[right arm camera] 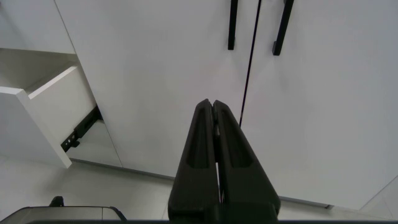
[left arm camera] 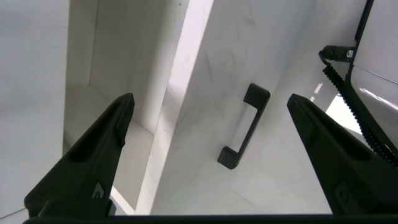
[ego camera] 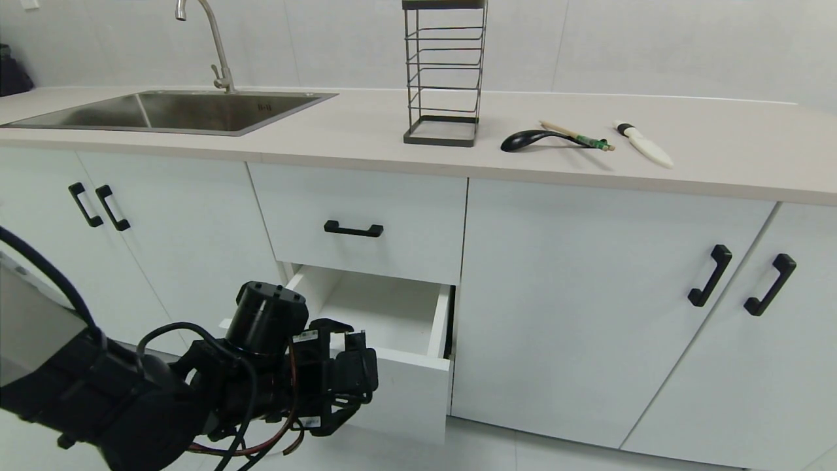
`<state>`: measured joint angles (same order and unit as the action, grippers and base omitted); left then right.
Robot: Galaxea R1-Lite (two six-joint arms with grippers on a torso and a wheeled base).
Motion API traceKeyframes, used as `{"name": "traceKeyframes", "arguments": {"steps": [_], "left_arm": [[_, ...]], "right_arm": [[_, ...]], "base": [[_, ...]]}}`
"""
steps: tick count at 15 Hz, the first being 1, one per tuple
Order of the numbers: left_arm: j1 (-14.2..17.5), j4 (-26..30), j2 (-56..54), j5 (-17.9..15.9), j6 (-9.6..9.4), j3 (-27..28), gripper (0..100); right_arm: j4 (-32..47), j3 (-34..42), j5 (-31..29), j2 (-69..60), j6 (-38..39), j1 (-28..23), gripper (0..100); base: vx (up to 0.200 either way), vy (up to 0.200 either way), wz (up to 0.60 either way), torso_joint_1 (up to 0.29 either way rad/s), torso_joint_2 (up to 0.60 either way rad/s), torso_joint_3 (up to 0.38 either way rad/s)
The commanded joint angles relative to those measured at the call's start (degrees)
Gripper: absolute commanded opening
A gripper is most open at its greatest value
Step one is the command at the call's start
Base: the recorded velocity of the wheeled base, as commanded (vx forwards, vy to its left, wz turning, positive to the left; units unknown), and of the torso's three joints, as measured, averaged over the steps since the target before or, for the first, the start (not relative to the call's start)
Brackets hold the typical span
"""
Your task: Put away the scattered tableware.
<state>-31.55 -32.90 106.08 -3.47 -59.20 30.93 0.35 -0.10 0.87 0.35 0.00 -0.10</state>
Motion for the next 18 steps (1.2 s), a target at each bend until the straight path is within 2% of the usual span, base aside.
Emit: {"name": "traceKeyframes", "arguments": {"steps": [1, 2, 8, 15, 17, 18], "left_arm": [[0.00, -0.76, 4.22, -0.13, -0.04, 0.63, 100], [-0.27, -2.17, 5.27, -0.13, -0.04, 0.45, 100], [-0.79, -2.34, 4.40, -0.13, 0.14, -2.19, 100], [-2.29, -2.17, -2.28, -0.13, 0.31, -8.78, 100], [-2.46, -2.34, -4.74, -0.22, 0.49, -8.95, 100], [-2.90, -2.34, -6.59, -0.22, 1.89, -8.69, 100]], "right_arm": [[0.00, 0.01, 0.01, 0.09, 0.00, 0.01, 0], [0.00, 0.01, 0.01, 0.09, 0.00, 0.01, 0], [0.00, 0.01, 0.01, 0.09, 0.00, 0.01, 0], [0.00, 0.01, 0.01, 0.09, 0.00, 0.01, 0], [0.00, 0.01, 0.01, 0.09, 0.00, 0.01, 0], [0.00, 0.01, 0.01, 0.09, 0.00, 0.01, 0]], "base": [[0.000, 0.000, 0.00, 0.000, 0.00, 0.000], [0.000, 0.000, 0.00, 0.000, 0.00, 0.000], [0.000, 0.000, 0.00, 0.000, 0.00, 0.000], [0.000, 0.000, 0.00, 0.000, 0.00, 0.000], [0.000, 0.000, 0.00, 0.000, 0.00, 0.000], [0.000, 0.000, 0.00, 0.000, 0.00, 0.000]]}}
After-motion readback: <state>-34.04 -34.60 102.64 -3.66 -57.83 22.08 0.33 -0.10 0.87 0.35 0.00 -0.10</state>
